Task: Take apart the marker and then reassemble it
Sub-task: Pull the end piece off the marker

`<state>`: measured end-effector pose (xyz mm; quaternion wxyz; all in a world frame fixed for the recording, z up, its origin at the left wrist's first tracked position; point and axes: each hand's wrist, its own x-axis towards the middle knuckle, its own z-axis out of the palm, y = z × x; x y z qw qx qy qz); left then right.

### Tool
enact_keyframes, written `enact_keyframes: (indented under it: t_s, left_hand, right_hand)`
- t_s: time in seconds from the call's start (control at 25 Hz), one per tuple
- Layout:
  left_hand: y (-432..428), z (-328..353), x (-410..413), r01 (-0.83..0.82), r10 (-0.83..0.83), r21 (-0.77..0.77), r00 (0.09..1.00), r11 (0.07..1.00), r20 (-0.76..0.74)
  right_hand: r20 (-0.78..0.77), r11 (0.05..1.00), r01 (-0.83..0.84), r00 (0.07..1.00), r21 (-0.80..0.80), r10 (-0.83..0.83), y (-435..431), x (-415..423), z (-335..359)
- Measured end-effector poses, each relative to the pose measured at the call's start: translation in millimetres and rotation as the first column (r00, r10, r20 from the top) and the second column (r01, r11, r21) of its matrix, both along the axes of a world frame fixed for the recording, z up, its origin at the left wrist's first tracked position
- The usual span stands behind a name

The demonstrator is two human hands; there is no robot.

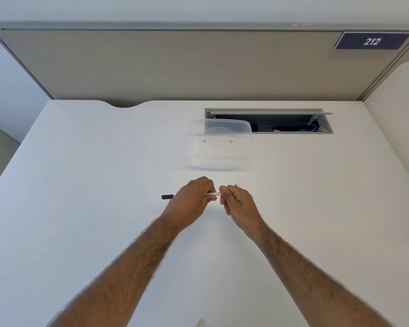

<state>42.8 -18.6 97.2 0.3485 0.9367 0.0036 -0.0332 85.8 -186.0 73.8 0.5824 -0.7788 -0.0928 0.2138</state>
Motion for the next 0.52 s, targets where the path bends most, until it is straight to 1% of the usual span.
enact_keyframes:
  t_s: [0.12, 0.24, 0.36, 0.52]
  left_hand:
    - [2.5, 2.6, 4.5, 0.016, -0.017, -0.028, 0.998, 1.0, -0.064]
    - [2.8, 4.4, 5.0, 0.1, -0.101, -0.016, 0.992, 0.995, -0.073]
    - [2.9, 3.5, 4.5, 0.055, -0.055, -0.001, 0.998, 0.998, -0.039]
    - [3.0, 2.5, 2.9, 0.014, -0.014, -0.01, 1.0, 1.0, -0.005]
  right_hand:
    - [0.002, 0.999, -0.038, 0.999, 0.024, 0.038, -2.4, 5.2, 2.9]
    - [0.042, 0.999, -0.039, 0.998, 0.011, 0.038, -1.8, 8.2, 3.2]
    - [0.074, 0.999, -0.048, 0.996, 0.003, 0.048, -2.0, 6.5, 3.2]
    - [0.079, 0.999, -0.048, 0.996, -0.012, 0.049, 0.3, 3.9, 2.6]
